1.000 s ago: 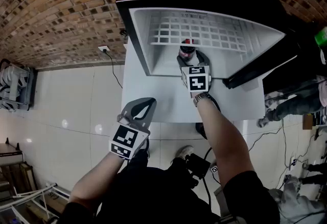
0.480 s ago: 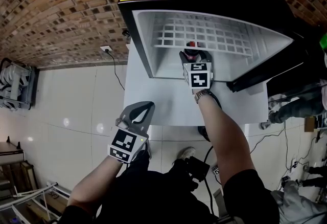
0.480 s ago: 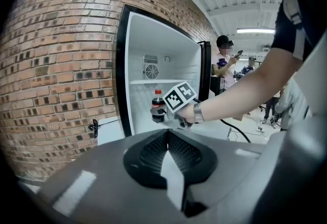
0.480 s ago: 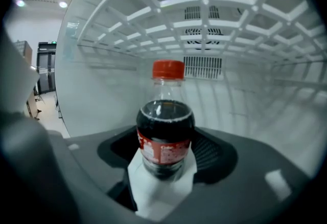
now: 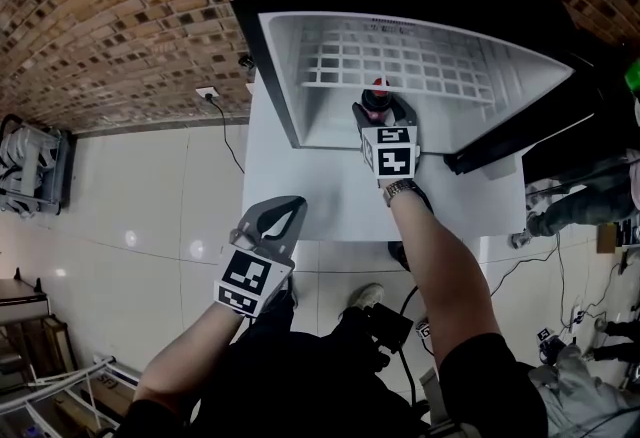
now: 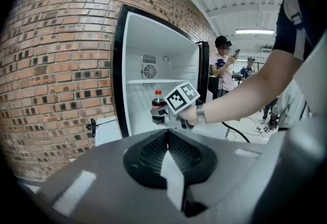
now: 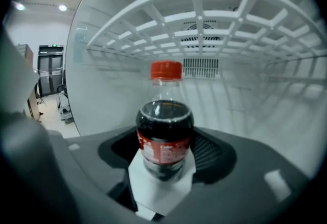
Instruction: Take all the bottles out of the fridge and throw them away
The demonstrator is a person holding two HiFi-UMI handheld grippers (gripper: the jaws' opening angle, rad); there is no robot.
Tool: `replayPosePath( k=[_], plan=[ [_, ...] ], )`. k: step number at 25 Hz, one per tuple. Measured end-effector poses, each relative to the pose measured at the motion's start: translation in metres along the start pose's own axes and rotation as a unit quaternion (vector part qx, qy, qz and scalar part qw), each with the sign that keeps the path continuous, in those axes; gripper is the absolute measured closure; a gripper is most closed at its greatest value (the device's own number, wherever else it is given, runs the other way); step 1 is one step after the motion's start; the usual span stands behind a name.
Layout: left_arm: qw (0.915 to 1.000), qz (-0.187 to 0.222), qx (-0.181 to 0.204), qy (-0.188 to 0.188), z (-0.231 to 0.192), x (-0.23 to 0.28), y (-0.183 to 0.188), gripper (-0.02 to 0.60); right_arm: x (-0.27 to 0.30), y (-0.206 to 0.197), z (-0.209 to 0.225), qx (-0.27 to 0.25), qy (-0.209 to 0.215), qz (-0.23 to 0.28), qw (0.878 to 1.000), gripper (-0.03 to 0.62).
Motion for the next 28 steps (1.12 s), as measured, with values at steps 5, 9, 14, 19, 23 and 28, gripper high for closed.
replayPosePath(
  k=[5, 9, 14, 19, 23, 28],
  plan=[
    [0.9999, 0.007, 0.005, -0.013, 0.011, -0.001, 0.004, 0.578, -0.024, -0.007, -0.01, 0.001, 0.005, 0.006, 1.0, 0.287],
    [0.9993, 0.01, 0.01, -0.035, 0.025, 0.0, 0.005, 0.578, -0.05, -0.019, -0.02, 0.005, 0.005, 0.008, 1.0, 0.287],
    [0.9974, 0.014, 0.021, -0.067, 0.049, 0.003, 0.007, 0.578, -0.088, -0.038, -0.031, 0.01, 0.002, 0.014, 1.0, 0.287],
    [0.994, 0.016, 0.032, -0.103, 0.079, 0.009, 0.008, 0.578, -0.136, -0.057, -0.036, 0.022, -0.009, 0.021, 0.999, 0.287],
    [0.9897, 0.016, 0.042, -0.136, 0.108, 0.019, 0.01, 0.578, -0.177, -0.077, -0.037, 0.03, -0.022, 0.022, 0.999, 0.287],
    [0.9845, 0.014, 0.045, -0.169, 0.145, 0.036, 0.009, 0.578, -0.227, -0.105, -0.034, 0.045, -0.042, 0.023, 0.998, 0.287]
  ],
)
Point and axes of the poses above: the fingertips, and each gripper's own axes: x forward along the fingers, z to its right, y out of its top, the point moved 8 cm from there along -x, backward along the fingers, and after that the axes turned 12 degrees about y, right-handed, at the moved point
